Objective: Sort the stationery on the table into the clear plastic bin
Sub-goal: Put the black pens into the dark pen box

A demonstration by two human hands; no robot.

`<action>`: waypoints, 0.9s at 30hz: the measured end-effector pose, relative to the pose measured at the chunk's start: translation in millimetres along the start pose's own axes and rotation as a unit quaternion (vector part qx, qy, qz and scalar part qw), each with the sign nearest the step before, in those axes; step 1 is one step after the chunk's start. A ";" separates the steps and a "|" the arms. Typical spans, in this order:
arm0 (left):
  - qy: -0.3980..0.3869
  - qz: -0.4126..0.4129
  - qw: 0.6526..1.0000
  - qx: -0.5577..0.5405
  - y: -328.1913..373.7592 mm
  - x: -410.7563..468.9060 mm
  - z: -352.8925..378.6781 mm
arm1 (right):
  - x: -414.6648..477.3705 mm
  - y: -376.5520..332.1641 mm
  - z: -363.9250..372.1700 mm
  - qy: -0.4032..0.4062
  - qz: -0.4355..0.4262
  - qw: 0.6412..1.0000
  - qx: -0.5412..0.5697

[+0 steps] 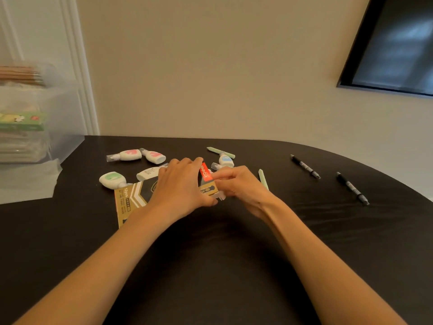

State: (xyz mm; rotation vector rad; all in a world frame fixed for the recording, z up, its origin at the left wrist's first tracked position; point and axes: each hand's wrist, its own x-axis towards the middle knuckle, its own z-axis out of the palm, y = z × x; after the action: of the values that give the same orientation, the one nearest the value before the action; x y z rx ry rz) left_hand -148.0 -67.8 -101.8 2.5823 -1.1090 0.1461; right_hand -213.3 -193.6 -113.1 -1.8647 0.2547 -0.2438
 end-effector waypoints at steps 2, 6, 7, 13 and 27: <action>0.009 0.009 1.000 -0.009 12.0 5.4 0.0 | -3.6 3.4 -16.1 -0.002 -0.011 0.998 0.056; 0.021 0.018 1.000 -0.003 45.3 26.3 5.7 | -1.4 24.1 -60.7 0.210 -0.037 0.974 0.076; 0.024 0.018 1.000 0.002 53.0 32.0 7.4 | -0.8 31.7 -71.1 0.284 -0.038 0.957 0.038; 0.033 0.031 0.999 0.030 101.2 67.8 26.5 | 7.5 90.3 -154.5 0.490 0.063 0.828 -0.267; 0.019 0.049 0.997 0.057 132.3 113.9 59.2 | 53.7 119.2 -221.6 0.424 0.202 0.818 -0.332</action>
State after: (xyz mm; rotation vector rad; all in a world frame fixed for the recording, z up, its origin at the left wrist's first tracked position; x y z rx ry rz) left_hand -166.5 -251.3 -98.8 2.6139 -1.2477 0.2877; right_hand -233.4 -446.1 -158.2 -2.1974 1.4988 -0.7593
